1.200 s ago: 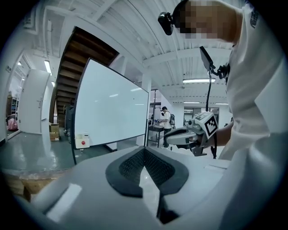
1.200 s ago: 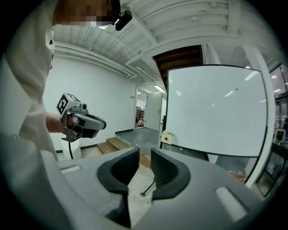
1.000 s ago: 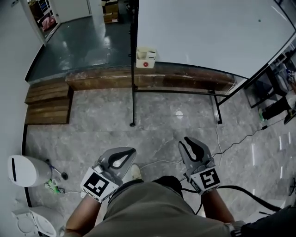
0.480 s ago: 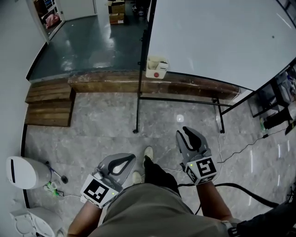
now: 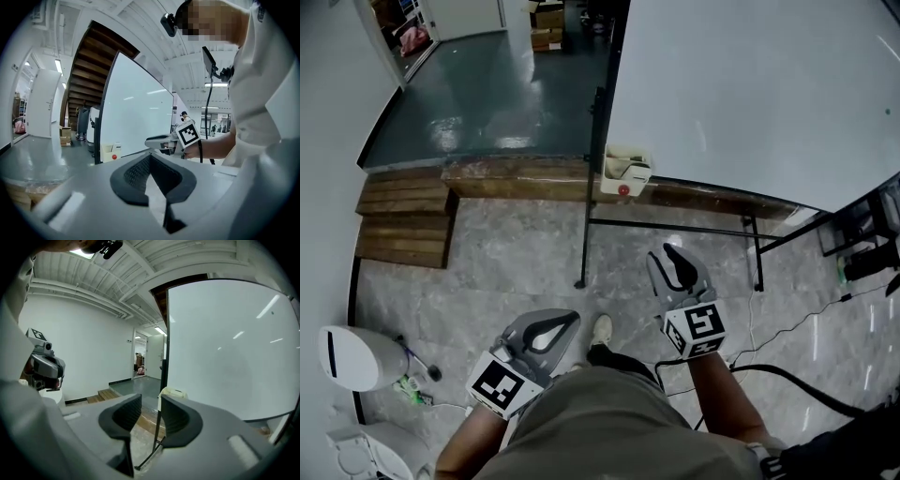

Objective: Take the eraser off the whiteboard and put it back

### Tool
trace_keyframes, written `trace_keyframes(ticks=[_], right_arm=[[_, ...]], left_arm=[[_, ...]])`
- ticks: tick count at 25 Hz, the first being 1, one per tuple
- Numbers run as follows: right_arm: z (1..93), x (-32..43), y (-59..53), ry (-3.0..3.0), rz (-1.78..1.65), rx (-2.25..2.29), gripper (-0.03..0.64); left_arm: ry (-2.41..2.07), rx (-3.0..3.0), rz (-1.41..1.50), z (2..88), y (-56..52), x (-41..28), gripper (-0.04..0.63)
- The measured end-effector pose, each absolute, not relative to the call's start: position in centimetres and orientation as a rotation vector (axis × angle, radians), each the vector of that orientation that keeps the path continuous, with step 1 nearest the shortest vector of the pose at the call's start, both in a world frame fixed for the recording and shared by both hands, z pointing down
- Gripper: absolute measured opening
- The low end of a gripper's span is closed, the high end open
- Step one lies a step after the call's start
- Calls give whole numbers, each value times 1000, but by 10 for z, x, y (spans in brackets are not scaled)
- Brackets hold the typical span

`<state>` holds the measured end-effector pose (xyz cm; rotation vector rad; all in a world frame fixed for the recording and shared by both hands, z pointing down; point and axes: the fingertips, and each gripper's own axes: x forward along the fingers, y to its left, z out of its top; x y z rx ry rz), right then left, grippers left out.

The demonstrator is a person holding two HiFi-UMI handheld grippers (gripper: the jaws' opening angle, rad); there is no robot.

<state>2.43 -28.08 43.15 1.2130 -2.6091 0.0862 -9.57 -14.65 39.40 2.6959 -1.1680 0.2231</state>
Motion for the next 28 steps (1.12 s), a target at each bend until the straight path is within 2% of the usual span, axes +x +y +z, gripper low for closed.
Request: trace_keyframes(ticks=[12,16,24,28], right_arm=[[473,10,-402,-2519,167,1328,193],[485,5,-430,-2481,254,1439,211],[515,-11,-478,-2396,368,1596,292],[526,-13,-494,-2365,397,1650,298]], left_arm=[[-1105,2702,204,390,-238,-117,5],[-1039,2737,240,384,-247,-137,5],[-994,2749,279,386,-256,-176,5],[-1000,2732,292,390,-259,-192,5]])
